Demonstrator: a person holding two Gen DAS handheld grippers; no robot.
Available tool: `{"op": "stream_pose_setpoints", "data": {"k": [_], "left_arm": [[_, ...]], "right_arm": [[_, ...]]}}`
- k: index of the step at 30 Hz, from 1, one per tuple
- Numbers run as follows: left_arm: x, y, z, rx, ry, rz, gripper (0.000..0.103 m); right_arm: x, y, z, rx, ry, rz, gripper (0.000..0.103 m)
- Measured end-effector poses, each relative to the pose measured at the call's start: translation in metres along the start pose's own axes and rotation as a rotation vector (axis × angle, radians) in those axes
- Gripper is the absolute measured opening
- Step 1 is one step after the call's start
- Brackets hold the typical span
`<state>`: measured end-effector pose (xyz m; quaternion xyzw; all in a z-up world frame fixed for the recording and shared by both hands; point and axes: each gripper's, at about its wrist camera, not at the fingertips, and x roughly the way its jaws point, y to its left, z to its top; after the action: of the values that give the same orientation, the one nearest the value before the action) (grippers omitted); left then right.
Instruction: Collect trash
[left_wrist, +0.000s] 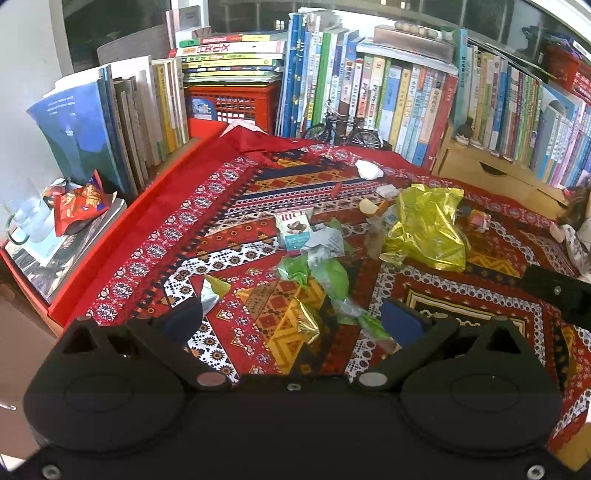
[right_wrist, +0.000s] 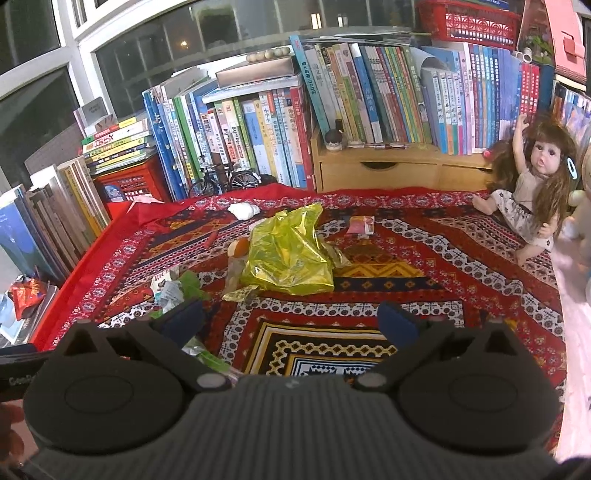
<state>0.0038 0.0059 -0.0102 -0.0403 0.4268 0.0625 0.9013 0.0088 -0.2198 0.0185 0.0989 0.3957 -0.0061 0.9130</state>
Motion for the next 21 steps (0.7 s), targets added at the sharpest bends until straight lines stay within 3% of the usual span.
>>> {"op": "stream_pose_setpoints", "data": {"k": [15,21], "left_arm": [[0.009,0.006,0.003,-0.023,0.0,-0.059,0.102],[0.021,0.015,0.007,-0.106,0.004,-0.068,0.1]], "right_arm": [[0.01,0.0,0.012,-0.007,0.008,-0.005,0.103],[0.028,-0.009,0.025,0.018,0.052,-0.01,0.103]]}}
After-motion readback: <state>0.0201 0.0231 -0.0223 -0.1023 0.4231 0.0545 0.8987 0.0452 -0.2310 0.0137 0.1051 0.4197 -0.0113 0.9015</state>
